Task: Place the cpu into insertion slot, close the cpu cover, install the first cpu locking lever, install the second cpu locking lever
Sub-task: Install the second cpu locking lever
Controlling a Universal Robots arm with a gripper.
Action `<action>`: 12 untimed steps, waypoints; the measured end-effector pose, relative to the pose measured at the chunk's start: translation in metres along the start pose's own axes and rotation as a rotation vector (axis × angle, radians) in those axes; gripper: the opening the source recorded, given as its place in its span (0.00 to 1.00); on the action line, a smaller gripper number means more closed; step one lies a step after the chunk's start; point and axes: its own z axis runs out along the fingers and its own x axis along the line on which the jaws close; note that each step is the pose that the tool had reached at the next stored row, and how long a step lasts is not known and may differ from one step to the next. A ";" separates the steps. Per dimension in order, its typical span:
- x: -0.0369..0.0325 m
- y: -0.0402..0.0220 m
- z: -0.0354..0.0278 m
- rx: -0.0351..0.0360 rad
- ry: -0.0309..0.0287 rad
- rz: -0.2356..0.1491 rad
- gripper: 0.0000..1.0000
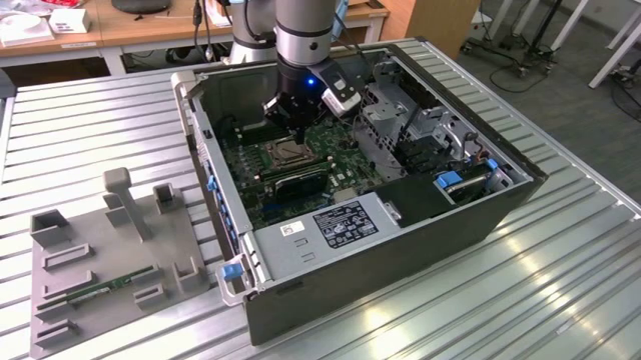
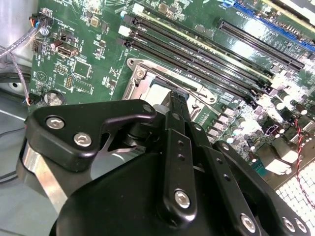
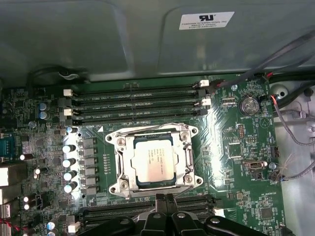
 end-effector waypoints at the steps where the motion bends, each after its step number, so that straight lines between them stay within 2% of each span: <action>1: 0.0000 0.0000 0.0000 0.0000 0.0000 0.000 0.11; 12: 0.0050 -0.0030 0.0013 -0.0002 -0.0005 -0.002 0.11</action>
